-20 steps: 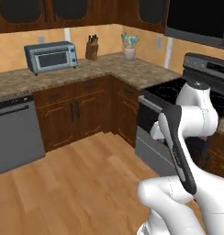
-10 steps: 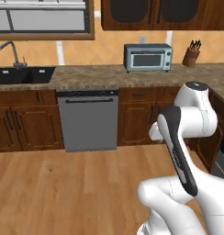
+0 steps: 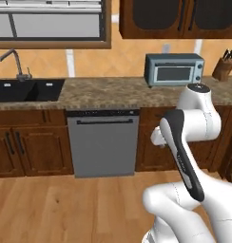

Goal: Navigate to the dishwasher.

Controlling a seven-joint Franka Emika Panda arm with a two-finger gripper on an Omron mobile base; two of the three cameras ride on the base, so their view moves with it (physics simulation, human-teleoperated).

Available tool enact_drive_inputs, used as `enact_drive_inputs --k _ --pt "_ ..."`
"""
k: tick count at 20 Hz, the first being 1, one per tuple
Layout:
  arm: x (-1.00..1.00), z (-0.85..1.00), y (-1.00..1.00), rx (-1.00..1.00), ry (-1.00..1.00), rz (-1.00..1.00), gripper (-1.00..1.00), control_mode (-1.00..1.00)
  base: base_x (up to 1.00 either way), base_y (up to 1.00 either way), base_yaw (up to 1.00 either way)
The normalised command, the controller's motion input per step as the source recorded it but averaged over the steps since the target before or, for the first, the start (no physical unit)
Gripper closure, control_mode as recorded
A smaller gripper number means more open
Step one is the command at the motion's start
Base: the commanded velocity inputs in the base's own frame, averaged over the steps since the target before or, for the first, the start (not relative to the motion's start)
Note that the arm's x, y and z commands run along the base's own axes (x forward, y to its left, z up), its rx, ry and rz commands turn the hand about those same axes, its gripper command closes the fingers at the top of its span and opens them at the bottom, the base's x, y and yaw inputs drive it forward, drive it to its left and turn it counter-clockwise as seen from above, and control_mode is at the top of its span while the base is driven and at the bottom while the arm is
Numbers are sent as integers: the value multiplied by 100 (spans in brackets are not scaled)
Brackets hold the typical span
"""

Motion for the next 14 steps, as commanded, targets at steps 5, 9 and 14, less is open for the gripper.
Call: enact_drive_inputs --k 5,9,14 --pt "0 0 0 0 0 0 -100 100 100 50 -12" --pt "0 0 0 0 0 0 -100 100 100 63 -16" --pt "0 0 0 0 0 0 -100 100 98 49 -15"
